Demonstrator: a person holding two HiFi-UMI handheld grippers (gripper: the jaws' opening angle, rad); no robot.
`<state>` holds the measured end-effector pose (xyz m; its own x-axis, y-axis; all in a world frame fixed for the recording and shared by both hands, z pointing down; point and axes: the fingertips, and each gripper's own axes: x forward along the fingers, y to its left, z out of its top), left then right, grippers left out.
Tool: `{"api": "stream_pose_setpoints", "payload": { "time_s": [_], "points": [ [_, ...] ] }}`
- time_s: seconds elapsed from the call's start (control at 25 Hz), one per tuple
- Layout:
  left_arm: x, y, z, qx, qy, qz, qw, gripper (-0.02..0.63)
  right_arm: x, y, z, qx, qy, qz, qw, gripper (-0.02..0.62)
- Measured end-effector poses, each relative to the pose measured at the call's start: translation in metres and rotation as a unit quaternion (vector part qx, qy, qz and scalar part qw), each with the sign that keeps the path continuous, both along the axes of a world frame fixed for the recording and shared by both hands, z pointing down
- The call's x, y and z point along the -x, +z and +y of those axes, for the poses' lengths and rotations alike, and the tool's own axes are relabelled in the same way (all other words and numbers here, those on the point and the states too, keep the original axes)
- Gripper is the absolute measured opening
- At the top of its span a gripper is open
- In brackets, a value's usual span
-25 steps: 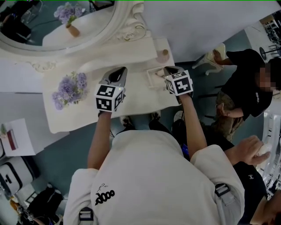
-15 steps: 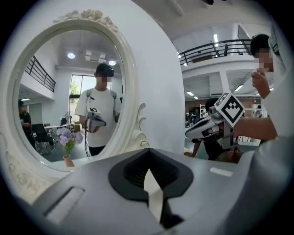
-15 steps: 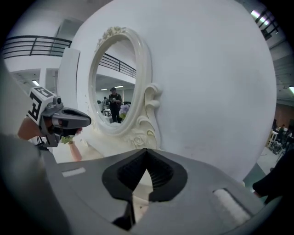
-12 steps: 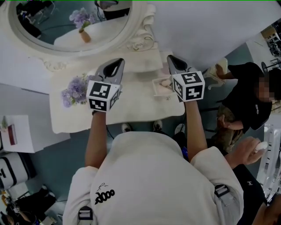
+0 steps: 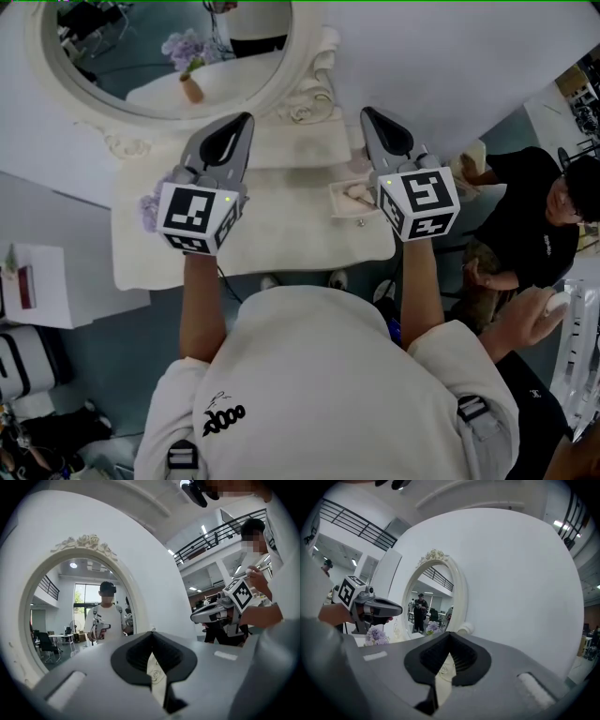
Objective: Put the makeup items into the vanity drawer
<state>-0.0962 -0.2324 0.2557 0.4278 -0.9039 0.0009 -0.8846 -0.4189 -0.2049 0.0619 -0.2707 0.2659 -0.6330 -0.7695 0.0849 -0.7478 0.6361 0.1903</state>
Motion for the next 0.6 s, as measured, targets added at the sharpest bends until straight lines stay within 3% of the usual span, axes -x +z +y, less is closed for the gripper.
{"api": "stream_pose_setpoints", "payload": {
  "time_s": [0.2,0.6],
  "points": [
    [0.001,-0.022,0.008,-0.029,0.003,0.006,0.9996,0.018,0.007,-0.009,0.008,-0.012,-0.010,0.015,1.000,0.002],
    [-0.001,-0.021,0.007,-0.024,0.010,0.000,0.9997,0.018,0.010,-0.004,0.008,-0.004,-0.013,0.027,1.000,0.002]
  ]
}}
